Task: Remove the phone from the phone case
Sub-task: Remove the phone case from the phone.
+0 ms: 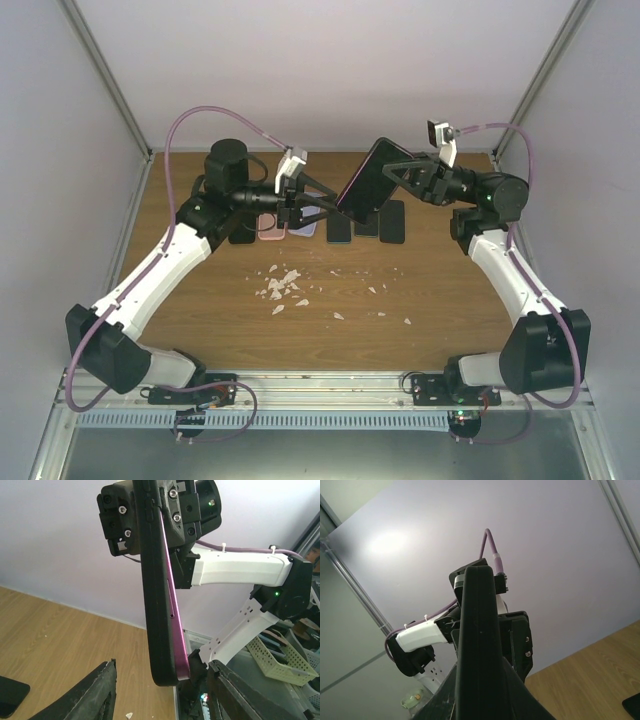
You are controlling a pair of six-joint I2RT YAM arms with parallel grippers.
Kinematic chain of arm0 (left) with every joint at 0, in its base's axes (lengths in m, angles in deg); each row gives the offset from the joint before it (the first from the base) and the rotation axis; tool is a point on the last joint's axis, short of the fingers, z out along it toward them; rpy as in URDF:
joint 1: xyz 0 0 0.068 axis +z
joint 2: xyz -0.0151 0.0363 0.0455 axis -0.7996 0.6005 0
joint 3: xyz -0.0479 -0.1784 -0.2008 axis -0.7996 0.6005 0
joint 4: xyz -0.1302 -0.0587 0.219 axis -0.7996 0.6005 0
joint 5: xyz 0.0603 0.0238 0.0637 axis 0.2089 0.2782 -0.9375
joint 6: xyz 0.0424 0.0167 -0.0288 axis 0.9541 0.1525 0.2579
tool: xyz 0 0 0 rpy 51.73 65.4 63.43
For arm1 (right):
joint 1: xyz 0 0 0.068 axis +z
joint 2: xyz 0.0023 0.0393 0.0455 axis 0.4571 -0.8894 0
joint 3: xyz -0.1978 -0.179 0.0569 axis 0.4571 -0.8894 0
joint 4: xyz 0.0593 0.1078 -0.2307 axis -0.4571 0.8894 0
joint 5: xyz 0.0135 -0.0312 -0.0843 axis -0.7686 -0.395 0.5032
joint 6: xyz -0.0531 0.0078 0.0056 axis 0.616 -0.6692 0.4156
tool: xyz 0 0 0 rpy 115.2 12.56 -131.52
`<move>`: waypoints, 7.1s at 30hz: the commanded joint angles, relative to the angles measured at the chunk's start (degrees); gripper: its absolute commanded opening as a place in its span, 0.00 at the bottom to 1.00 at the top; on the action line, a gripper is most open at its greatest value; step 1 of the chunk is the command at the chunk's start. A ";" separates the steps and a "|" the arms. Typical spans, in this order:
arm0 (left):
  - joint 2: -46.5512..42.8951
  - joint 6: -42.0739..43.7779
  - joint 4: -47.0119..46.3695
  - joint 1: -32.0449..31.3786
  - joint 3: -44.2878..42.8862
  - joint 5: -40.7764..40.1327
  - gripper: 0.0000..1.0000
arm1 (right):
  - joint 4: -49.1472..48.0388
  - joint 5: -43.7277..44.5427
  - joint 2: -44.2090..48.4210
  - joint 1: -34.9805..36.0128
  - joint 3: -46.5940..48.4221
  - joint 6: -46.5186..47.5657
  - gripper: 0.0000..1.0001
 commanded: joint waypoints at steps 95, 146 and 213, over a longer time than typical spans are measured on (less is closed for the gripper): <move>3.62 -8.18 -11.16 2.40 4.70 1.84 0.51 | -13.76 1.24 2.07 1.83 -1.27 -7.57 0.00; 2.24 -7.56 -10.70 -0.10 4.04 -0.65 0.42 | 9.96 -0.42 -0.98 10.20 -3.55 8.30 0.01; 2.33 -38.85 -37.09 5.31 24.13 4.75 0.00 | 30.13 2.24 -10.77 2.09 0.12 9.54 0.70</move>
